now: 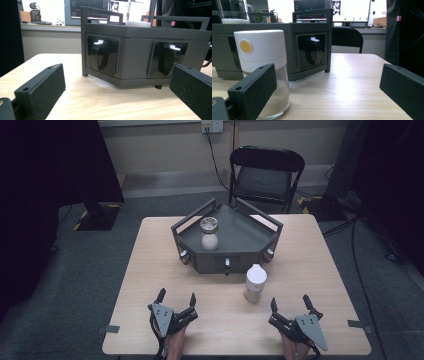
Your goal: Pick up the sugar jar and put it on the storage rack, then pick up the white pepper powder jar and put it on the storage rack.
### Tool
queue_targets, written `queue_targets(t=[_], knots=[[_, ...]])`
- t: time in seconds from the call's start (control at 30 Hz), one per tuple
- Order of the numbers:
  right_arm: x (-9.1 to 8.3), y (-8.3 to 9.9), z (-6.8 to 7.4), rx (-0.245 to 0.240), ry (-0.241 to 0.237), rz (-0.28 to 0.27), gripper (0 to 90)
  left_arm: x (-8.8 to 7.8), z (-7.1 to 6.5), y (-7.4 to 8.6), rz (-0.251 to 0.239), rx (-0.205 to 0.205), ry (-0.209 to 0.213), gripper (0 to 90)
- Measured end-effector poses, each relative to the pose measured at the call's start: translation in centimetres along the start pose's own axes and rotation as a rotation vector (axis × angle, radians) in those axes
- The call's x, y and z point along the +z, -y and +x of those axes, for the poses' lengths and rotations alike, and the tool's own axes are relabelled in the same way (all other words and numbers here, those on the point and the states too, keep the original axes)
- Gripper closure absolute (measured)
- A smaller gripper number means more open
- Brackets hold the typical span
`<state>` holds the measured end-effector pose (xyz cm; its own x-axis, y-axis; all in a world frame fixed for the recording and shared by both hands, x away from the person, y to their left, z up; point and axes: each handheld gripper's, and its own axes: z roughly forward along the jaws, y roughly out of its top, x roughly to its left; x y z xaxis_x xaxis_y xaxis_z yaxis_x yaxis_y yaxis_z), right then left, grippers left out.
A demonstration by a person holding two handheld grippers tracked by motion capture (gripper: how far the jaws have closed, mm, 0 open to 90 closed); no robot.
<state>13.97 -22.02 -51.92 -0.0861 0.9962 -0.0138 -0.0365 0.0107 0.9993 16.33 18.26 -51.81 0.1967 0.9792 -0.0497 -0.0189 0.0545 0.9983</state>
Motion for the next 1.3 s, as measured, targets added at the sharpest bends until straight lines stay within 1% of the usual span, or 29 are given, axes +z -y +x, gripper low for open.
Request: queue_targets(t=[0.07,0.13,0.2,0.23,0.3,0.47,0.5,1.07,1.23,1.3], knots=[[0.0,0.0,0.0,0.0,0.0,0.0,0.0,0.1,-0.1,0.1,0.006,0.018,0.005,0.0],[0.0,0.0,0.0,-0.001,0.0,0.0,0.0,0.1,0.0,0.1,0.012,0.018,0.013,0.0],[0.0,0.0,0.0,-0.002,-0.003,0.0,0.0,0.2,-0.1,0.2,0.012,0.036,0.014,0.0],[0.0,0.0,0.0,-0.002,-0.003,0.001,0.0,0.1,-0.1,0.2,0.01,0.037,0.015,0.0],[0.0,0.0,0.0,-0.002,-0.003,0.0,0.0,0.0,-0.4,0.4,-0.001,0.046,0.003,0.0],[0.0,0.0,0.0,-0.002,-0.002,0.001,0.0,0.0,-1.0,0.4,0.001,0.044,-0.039,0.0],[0.0,0.0,0.0,-0.002,-0.002,0.001,0.0,0.0,-1.1,0.4,0.001,0.044,-0.042,0.0],[0.0,-0.1,0.0,0.001,-0.003,0.004,0.0,0.0,-1.2,0.4,0.001,0.044,-0.049,0.0],[0.0,0.1,-0.2,0.003,-0.01,-0.003,0.0,0.0,-1.4,0.4,0.001,0.044,-0.063,0.0],[0.0,0.0,-0.3,-0.004,-0.017,0.002,0.0,0.0,-1.5,0.4,0.001,0.044,-0.07,0.3]])
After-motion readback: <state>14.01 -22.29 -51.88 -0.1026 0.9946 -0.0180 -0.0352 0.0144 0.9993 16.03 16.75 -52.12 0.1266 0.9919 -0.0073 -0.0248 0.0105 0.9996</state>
